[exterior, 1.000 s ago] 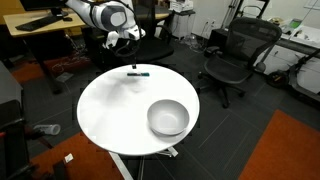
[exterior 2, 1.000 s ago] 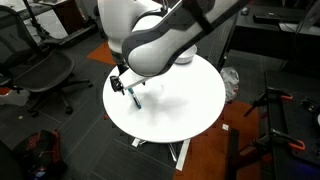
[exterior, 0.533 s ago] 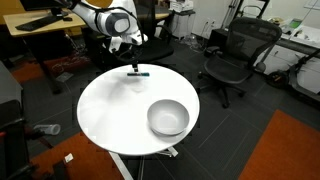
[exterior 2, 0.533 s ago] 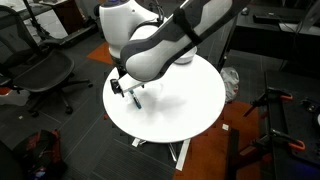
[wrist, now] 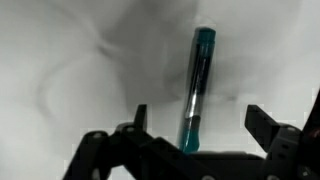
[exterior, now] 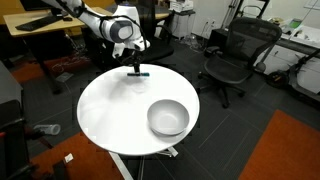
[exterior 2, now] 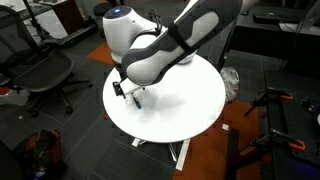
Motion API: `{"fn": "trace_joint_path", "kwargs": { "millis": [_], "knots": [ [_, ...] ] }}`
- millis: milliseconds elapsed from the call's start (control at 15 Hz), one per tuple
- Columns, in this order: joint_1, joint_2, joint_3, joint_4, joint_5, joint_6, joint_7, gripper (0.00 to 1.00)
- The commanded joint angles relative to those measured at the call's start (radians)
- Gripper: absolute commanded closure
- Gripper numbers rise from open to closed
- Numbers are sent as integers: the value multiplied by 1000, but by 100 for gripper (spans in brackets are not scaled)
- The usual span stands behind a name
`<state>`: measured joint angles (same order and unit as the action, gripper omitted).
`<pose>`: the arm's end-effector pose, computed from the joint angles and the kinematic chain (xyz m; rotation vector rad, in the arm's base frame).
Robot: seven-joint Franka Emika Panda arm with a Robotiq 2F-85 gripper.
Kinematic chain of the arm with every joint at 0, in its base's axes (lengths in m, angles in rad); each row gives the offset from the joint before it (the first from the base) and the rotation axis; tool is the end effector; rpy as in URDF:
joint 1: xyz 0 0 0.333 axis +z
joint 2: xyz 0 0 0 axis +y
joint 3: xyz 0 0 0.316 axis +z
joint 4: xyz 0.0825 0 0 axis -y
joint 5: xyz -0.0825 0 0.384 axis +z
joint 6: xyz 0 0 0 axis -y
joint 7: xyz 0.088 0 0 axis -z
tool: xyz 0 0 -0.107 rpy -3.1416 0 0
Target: Put the marker in the bowl
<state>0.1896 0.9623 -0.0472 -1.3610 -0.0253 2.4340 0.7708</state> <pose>0.7339 0.1131 0.1476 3.0008 -0.9081 0.1951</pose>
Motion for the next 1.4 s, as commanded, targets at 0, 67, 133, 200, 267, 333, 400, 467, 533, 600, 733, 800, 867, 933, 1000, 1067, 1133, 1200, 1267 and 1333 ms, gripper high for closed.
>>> {"fn": "trace_joint_path", "kwargs": {
  "millis": [0,67,133,200,267,333,400,467,533,600,733,800,867,933,1000,1067,1133,1200,1267,1333],
  "knots": [
    [-6,36,-5,57,29,-19,-31,0],
    [-7,41,-6,61,28,-19,-32,0],
    [-8,46,-6,65,28,-20,-32,0],
    [-7,51,-8,70,27,-22,-31,0],
    [-6,57,-9,77,26,-24,-29,0],
    [-5,61,-11,80,24,-26,-27,0],
    [-2,66,-14,87,22,-33,-23,0],
    [2,71,-18,95,19,-40,-18,25],
    [3,74,-18,99,19,-42,-19,26],
    [2,77,-18,104,20,-44,-19,34],
    [0,83,-17,112,21,-46,-21,51],
    [-1,85,-17,116,21,-47,-21,58],
    [0,88,-16,114,21,-43,-20,64],
    [-2,91,-16,116,22,-42,-22,73],
    [-3,90,-17,116,22,-45,-23,80],
    [-4,90,-17,120,22,-50,-23,88],
    [-5,88,-17,122,22,-60,-23,95],
    [-5,81,-16,118,23,-64,-26,100],
    [-9,63,-11,102,24,-75,-36,98],
    [-11,48,-12,85,23,-70,-40,95]
  ]
}}
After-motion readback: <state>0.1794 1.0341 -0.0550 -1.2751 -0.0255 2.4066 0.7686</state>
